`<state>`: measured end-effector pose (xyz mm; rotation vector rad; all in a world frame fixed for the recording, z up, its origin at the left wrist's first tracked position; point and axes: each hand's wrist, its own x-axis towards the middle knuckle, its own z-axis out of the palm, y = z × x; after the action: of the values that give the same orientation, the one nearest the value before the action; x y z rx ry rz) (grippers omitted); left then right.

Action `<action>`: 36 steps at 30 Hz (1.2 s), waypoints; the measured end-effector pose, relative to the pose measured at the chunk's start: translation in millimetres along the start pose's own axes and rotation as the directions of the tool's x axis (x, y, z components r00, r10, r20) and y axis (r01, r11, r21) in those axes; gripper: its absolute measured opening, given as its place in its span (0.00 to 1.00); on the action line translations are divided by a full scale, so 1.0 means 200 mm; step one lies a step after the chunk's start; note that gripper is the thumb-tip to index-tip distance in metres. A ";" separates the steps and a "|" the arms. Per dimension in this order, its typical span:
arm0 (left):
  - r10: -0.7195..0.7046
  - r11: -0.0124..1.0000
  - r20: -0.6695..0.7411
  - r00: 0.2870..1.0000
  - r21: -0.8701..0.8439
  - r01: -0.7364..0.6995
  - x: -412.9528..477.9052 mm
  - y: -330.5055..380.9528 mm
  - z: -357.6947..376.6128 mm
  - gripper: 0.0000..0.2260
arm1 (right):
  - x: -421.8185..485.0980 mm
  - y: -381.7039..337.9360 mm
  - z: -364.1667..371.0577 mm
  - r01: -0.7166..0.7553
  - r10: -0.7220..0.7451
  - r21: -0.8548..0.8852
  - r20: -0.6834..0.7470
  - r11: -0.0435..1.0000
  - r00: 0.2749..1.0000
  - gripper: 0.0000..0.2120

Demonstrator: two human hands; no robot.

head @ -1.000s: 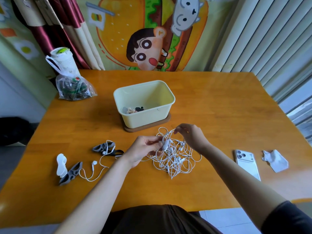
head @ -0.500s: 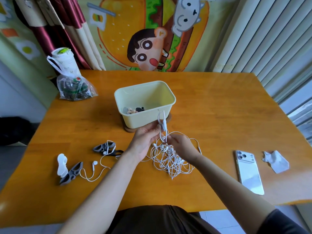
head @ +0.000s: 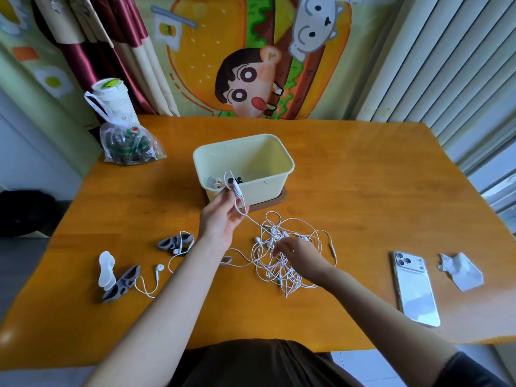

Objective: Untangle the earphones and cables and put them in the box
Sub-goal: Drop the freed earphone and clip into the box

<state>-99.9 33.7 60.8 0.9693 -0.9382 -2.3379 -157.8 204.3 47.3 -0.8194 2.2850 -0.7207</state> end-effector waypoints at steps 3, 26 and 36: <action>0.022 0.999 -0.032 0.999 0.039 -0.021 0.00 0.00 -0.02 0.12 | 0.02 0.04 -0.06 -0.064 0.063 -0.039 -0.033 0.997 0.997 0.13; 0.433 0.700 0.108 0.895 0.586 -0.409 0.02 -0.06 0.03 0.09 | 0.09 -0.23 -0.04 0.113 -0.086 0.166 -0.161 0.980 0.983 0.11; 0.259 0.469 0.418 0.871 0.734 -0.491 -0.01 -0.12 -0.06 0.10 | 0.08 -0.17 -0.25 0.151 -0.200 -0.222 -0.214 0.963 0.956 0.09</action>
<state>-92.9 45.5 36.8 0.6217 -2.2350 -1.5764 -189.2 185.3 96.4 -1.0963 2.5523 -0.7017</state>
